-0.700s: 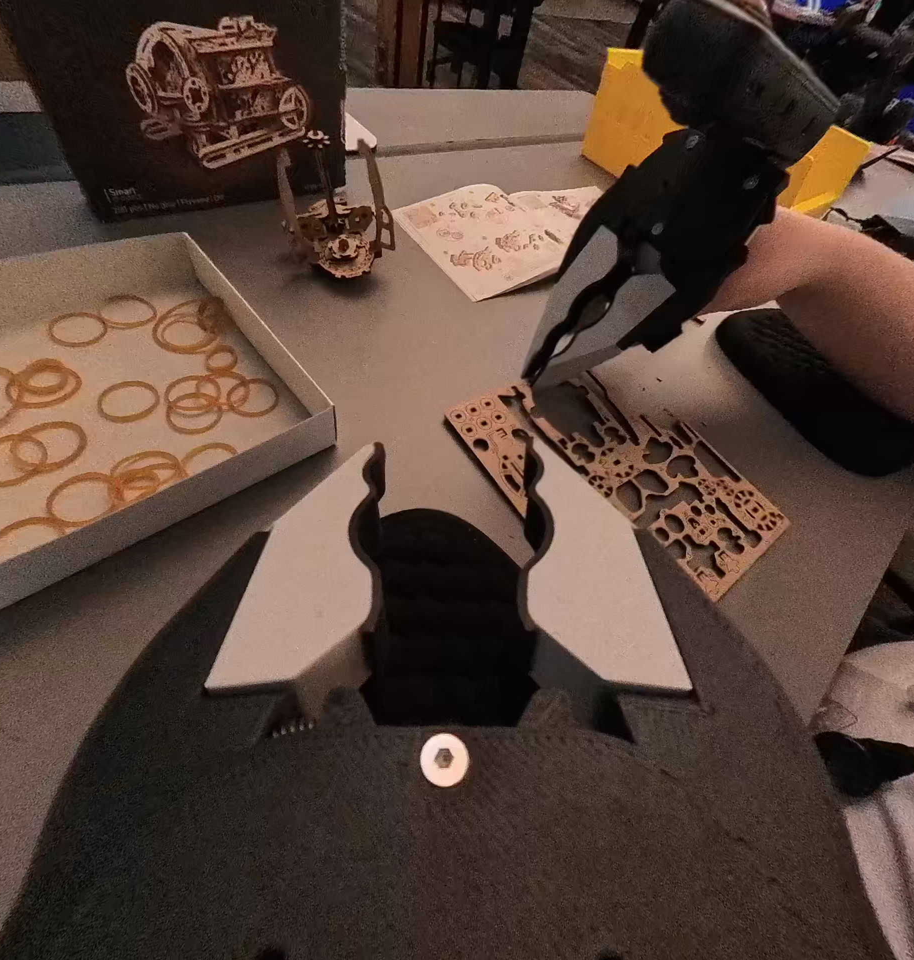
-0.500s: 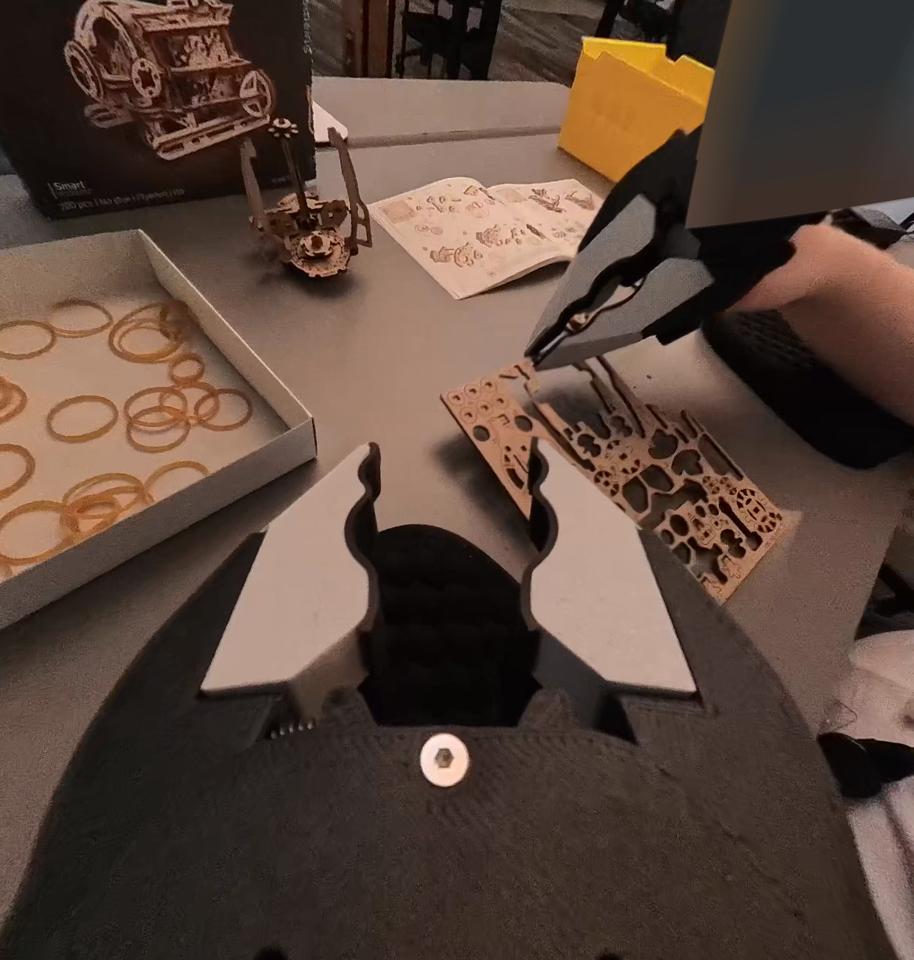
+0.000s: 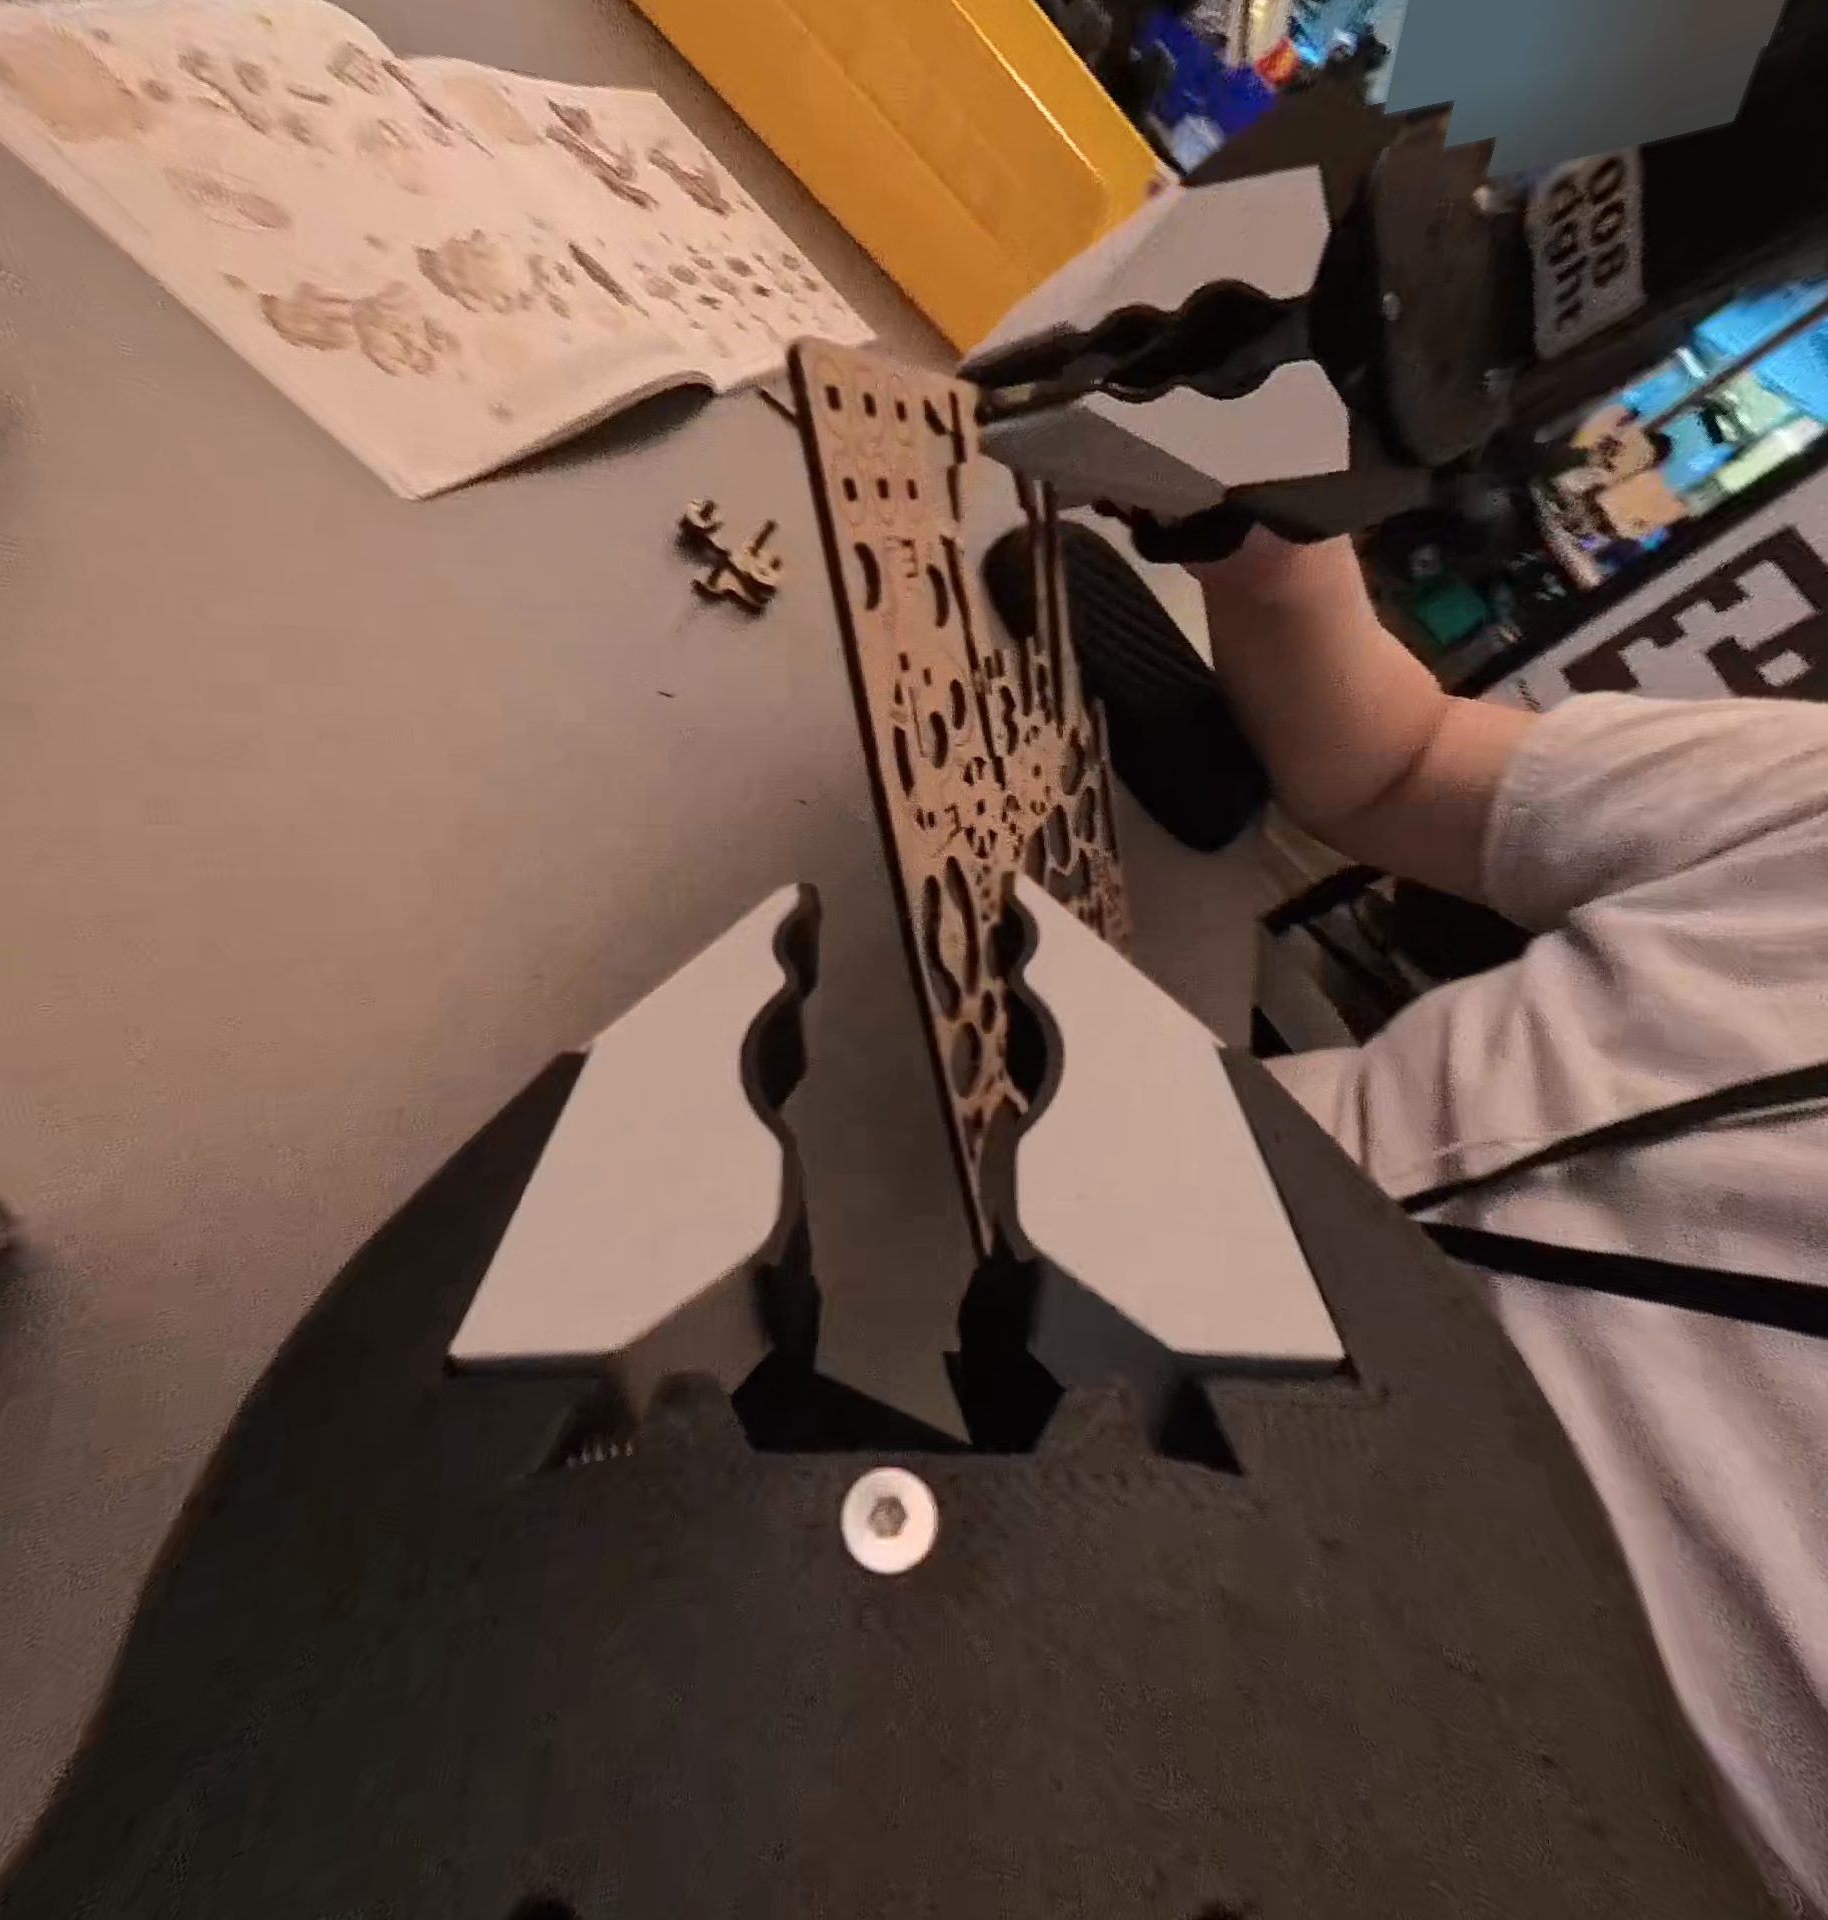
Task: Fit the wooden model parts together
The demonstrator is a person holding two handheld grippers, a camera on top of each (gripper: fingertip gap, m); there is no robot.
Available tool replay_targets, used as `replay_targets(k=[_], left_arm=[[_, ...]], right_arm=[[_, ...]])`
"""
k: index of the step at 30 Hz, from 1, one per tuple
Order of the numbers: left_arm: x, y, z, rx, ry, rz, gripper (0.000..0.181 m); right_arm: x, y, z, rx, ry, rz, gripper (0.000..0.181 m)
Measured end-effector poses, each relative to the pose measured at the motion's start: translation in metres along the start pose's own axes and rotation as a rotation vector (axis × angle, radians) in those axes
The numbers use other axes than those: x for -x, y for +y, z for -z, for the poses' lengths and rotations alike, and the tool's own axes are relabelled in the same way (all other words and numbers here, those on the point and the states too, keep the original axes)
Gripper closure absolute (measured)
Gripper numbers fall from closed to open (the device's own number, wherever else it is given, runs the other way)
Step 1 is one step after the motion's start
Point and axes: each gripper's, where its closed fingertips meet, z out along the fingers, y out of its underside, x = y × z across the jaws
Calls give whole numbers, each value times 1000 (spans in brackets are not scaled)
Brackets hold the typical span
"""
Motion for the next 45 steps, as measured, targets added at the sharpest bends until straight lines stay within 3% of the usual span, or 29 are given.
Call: replay_targets(k=[1,3,7,9,13,16,18,20,28,36,40,45], left_arm=[[-4,2,-5,31,46,5,161],[-5,8,-15,90,70,17,170],[-17,9,-29,182,199,64,176],[-28,6,-31,234,275,63,178],[-35,3,-39,373,304,4,178],[-41,5,-48,453,324,-46,177],[-43,8,-56,475,324,-72,176],[-44,9,-62,476,328,-62,175],[-47,7,-67,424,316,-95,175],[-44,11,-73,409,299,-130,174],[-45,9,-72,380,312,-166,174],[-55,11,-68,376,343,-259,174]], right_arm=[[-1,3,3,6,3,-6,178],[-1,8,8,4,6,-33,178],[1,34,18,46,-37,-72,177],[3,37,23,3,-97,-182,152],[-1,21,35,-104,-223,-457,120],[7,24,32,-67,-296,-580,111],[18,31,27,-9,-348,-630,115],[30,33,27,26,-419,-675,130],[44,44,17,136,-464,-789,108],[49,50,14,166,-474,-792,122],[60,53,13,199,-534,-830,102],[68,38,20,130,-664,-866,130]])
